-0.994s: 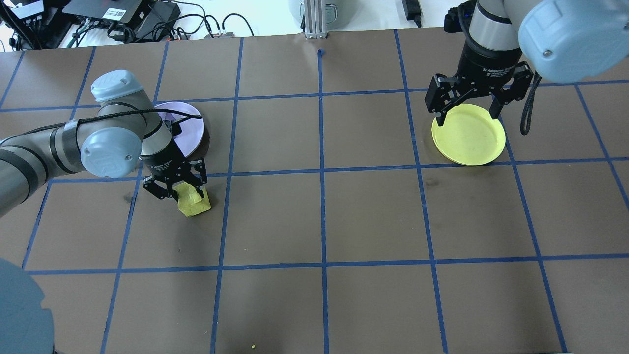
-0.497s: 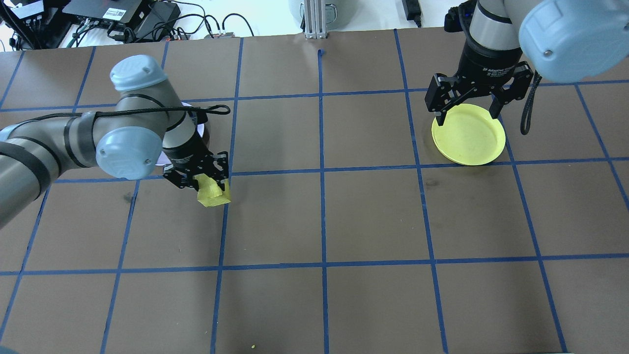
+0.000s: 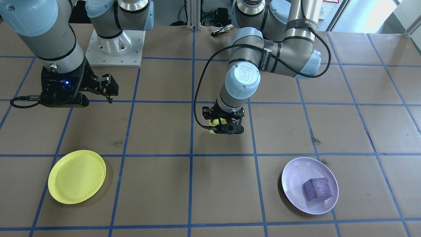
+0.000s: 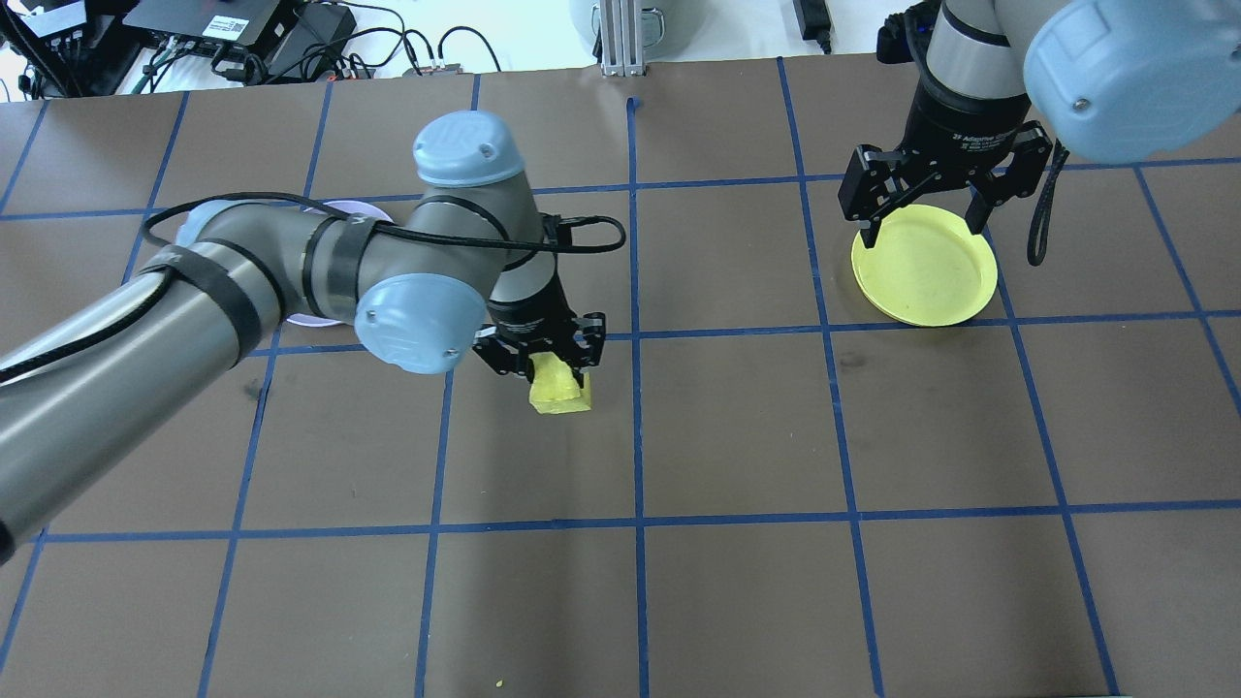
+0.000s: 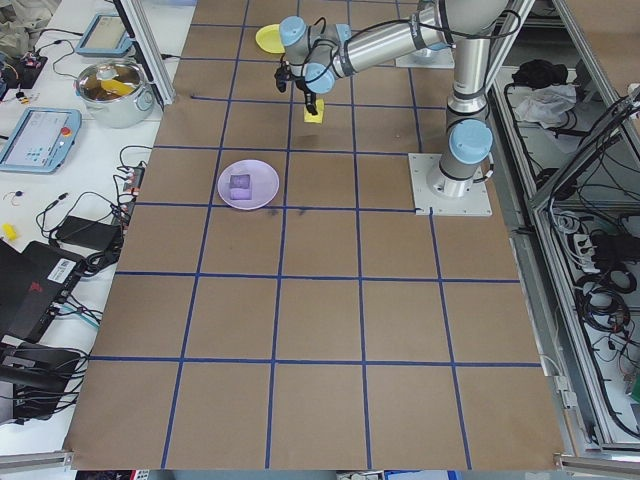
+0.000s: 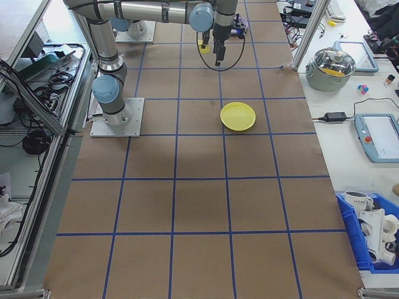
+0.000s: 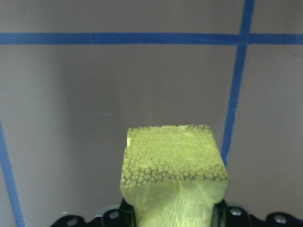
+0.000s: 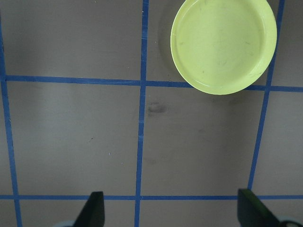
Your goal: Sort blocks by color into plates
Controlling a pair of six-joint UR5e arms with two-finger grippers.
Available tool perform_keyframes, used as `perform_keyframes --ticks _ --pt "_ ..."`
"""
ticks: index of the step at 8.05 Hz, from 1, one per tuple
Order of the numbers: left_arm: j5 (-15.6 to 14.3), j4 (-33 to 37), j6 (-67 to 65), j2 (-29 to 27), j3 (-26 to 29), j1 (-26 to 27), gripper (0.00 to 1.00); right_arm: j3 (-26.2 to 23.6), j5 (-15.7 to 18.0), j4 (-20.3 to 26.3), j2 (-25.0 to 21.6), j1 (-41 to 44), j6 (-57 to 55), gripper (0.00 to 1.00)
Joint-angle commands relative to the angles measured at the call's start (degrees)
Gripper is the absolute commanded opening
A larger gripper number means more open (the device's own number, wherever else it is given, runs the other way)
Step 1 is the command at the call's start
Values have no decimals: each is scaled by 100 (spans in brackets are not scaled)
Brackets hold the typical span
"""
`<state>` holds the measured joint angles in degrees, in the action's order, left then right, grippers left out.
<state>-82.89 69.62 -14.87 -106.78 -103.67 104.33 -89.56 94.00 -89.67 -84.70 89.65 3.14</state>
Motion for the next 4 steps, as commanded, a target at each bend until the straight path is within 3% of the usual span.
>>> perform_keyframes --ticks 1,3,4 --pt "0 -419 -464 -683 487 937 1 0 -5 11 -2 0 -6 100" --pt "1 -582 -734 -905 882 1229 6 0 -102 2 -2 -26 72 100" --pt "9 -573 -824 -976 945 1282 21 0 -76 19 6 -26 38 100"
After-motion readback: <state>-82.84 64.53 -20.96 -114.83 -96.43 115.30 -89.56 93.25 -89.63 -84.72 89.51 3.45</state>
